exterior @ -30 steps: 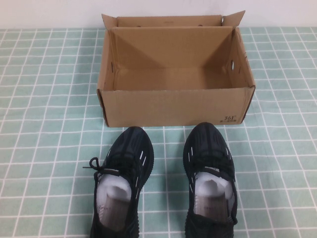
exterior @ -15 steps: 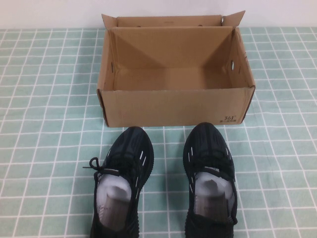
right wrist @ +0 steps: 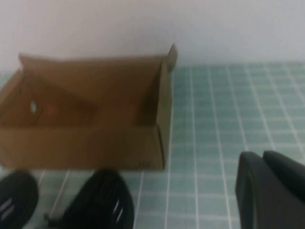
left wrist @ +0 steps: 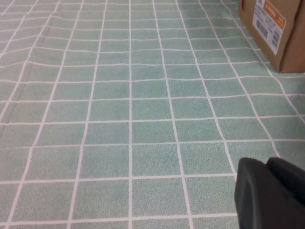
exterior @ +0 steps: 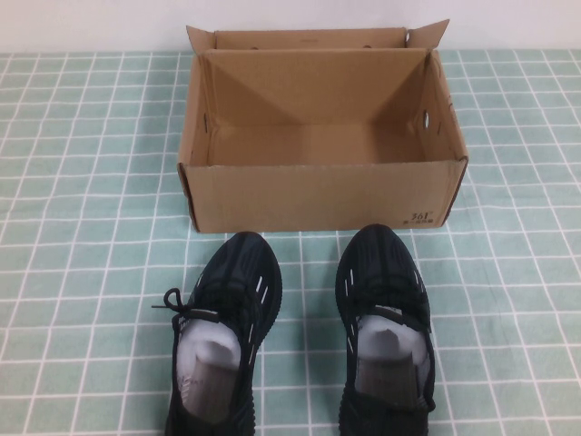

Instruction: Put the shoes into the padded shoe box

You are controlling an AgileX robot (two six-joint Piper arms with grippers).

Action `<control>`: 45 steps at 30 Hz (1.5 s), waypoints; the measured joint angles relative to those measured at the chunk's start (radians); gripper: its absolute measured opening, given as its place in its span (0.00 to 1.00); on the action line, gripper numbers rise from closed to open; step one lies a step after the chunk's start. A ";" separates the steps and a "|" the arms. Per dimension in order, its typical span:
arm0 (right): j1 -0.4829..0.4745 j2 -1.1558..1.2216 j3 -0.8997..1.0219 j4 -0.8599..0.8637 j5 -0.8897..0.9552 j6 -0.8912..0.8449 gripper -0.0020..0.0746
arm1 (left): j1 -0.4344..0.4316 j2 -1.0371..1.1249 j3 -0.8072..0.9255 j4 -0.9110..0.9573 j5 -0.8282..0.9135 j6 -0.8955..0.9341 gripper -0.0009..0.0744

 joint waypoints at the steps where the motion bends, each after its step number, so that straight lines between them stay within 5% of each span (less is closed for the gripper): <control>1: 0.018 0.026 0.000 0.018 0.031 -0.035 0.02 | 0.000 0.000 0.000 0.000 0.000 0.000 0.02; 10: 0.152 0.319 -0.078 0.234 0.314 -0.476 0.02 | 0.000 0.000 0.000 0.000 0.000 0.000 0.02; 17: 0.272 0.533 -0.158 0.261 0.332 -0.581 0.12 | 0.000 0.000 0.000 0.000 0.000 0.000 0.02; 22: 0.373 0.657 -0.224 0.240 0.321 -0.608 0.26 | 0.000 0.000 0.000 0.000 0.000 0.000 0.02; 32: 0.566 0.814 -0.267 0.113 0.173 -0.622 0.32 | 0.000 0.000 0.000 0.000 0.000 0.000 0.02; 39: 0.711 0.886 -0.277 -0.111 0.125 -0.582 0.60 | 0.000 0.000 0.000 0.000 0.000 0.000 0.02; 45: 0.772 0.916 -0.278 -0.317 0.116 -0.457 0.66 | 0.000 0.000 0.000 0.000 0.000 0.000 0.02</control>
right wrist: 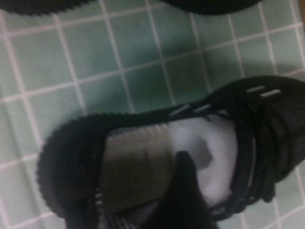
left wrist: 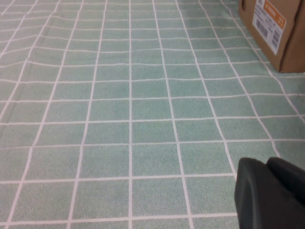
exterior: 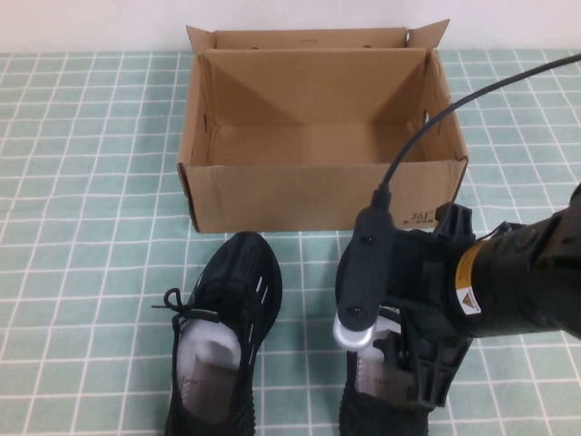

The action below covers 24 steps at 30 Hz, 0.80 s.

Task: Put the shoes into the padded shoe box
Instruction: Pick up the shoe from the table

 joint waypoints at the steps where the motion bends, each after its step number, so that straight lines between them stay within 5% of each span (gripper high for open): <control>1: 0.003 0.004 0.000 -0.018 -0.002 0.012 0.66 | 0.000 0.000 0.000 0.000 0.000 0.000 0.02; 13: 0.009 0.151 0.000 -0.342 -0.058 0.273 0.61 | 0.000 0.000 0.000 0.000 0.000 0.000 0.02; 17: 0.010 0.209 -0.001 -0.461 -0.065 0.397 0.47 | 0.000 0.000 0.000 0.000 0.000 0.000 0.02; 22: 0.010 0.228 -0.002 -0.491 -0.047 0.452 0.14 | 0.000 0.000 0.000 0.000 0.000 0.000 0.02; 24: 0.010 0.226 -0.002 -0.488 -0.026 0.455 0.08 | 0.000 0.000 0.000 0.000 0.000 0.000 0.02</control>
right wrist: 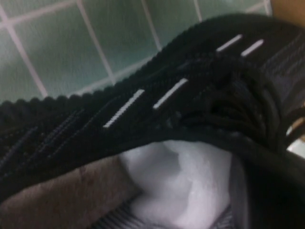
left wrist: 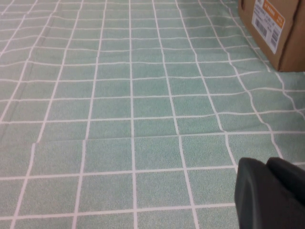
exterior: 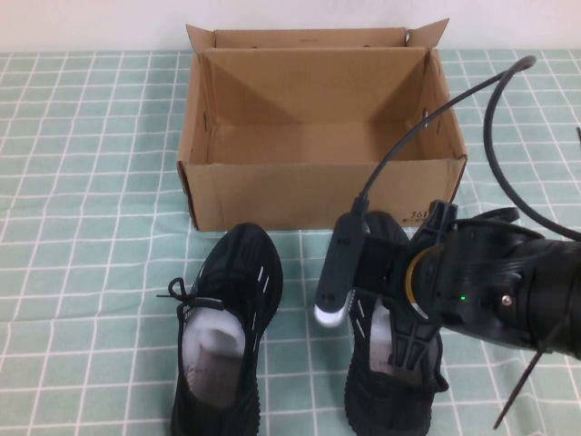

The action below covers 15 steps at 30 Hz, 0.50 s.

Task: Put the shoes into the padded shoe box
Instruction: Pick up the shoe from the table

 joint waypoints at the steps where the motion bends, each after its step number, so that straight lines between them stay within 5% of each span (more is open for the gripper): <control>1: 0.000 -0.006 -0.003 0.007 0.011 0.000 0.07 | 0.000 0.000 0.000 0.000 0.000 0.000 0.02; 15: 0.000 -0.099 -0.438 0.336 0.476 -0.121 0.05 | 0.000 0.000 0.000 0.000 0.000 0.000 0.02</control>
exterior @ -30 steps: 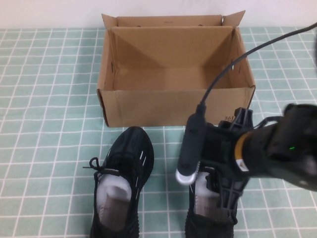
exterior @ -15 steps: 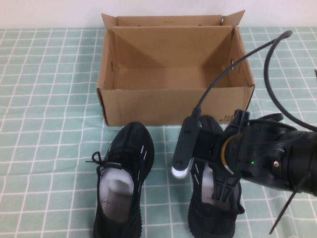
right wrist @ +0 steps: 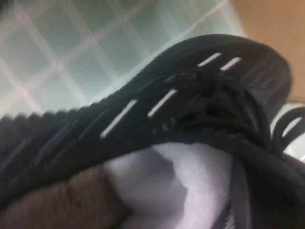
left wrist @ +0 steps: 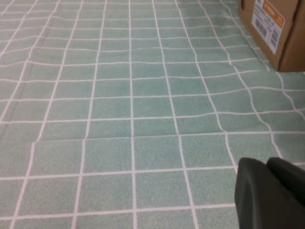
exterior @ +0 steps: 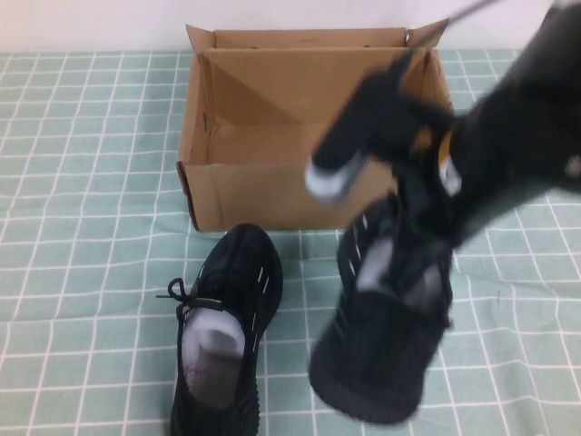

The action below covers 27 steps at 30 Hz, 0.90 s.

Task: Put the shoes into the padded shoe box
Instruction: Place the shoe in the shoe box

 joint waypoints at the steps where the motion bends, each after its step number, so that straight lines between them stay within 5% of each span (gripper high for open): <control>1: 0.000 0.005 -0.046 0.001 0.013 0.029 0.05 | 0.000 0.000 0.000 0.000 0.000 0.000 0.02; 13: -0.236 0.229 -0.509 0.228 -0.019 0.235 0.05 | 0.000 0.000 0.000 0.000 0.000 0.000 0.02; 27: -0.487 0.477 -0.549 0.676 -0.492 0.346 0.05 | 0.000 0.000 0.000 0.000 0.000 0.000 0.02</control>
